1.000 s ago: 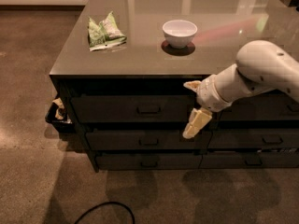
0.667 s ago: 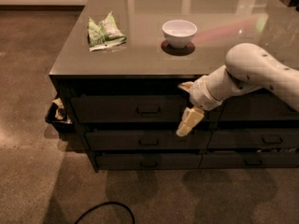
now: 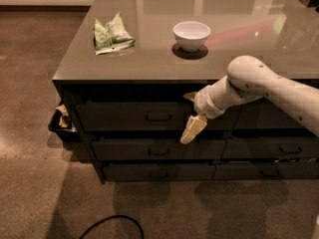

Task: Open top drawer

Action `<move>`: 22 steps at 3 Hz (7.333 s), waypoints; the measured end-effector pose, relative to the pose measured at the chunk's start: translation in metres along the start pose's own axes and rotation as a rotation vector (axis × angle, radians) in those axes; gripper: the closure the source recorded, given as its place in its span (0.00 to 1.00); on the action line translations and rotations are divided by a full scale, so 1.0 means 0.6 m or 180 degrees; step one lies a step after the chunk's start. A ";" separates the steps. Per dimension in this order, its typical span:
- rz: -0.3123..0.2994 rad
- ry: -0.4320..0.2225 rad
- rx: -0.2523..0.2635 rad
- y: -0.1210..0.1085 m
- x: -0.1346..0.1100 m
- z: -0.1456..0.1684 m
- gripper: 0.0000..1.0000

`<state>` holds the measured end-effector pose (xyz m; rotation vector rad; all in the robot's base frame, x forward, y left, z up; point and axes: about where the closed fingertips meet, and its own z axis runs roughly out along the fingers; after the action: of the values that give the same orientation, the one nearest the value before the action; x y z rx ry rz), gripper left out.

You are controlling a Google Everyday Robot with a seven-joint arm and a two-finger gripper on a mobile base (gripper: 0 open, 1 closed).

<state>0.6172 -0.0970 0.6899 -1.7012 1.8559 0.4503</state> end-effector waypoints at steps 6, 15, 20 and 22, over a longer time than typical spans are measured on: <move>0.0006 -0.0354 0.0225 -0.016 0.007 0.027 0.87; -0.0308 -0.0240 -0.0187 0.140 0.040 -0.016 0.00; -0.0098 -0.0080 -0.0319 0.125 0.049 0.004 0.82; -0.0143 0.0076 -0.0480 0.149 0.058 -0.018 0.43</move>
Offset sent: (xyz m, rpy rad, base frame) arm 0.0274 0.0097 -0.0411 0.1002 -0.0478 -0.0584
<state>0.5264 -0.1194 0.6652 -1.8508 1.8368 0.5665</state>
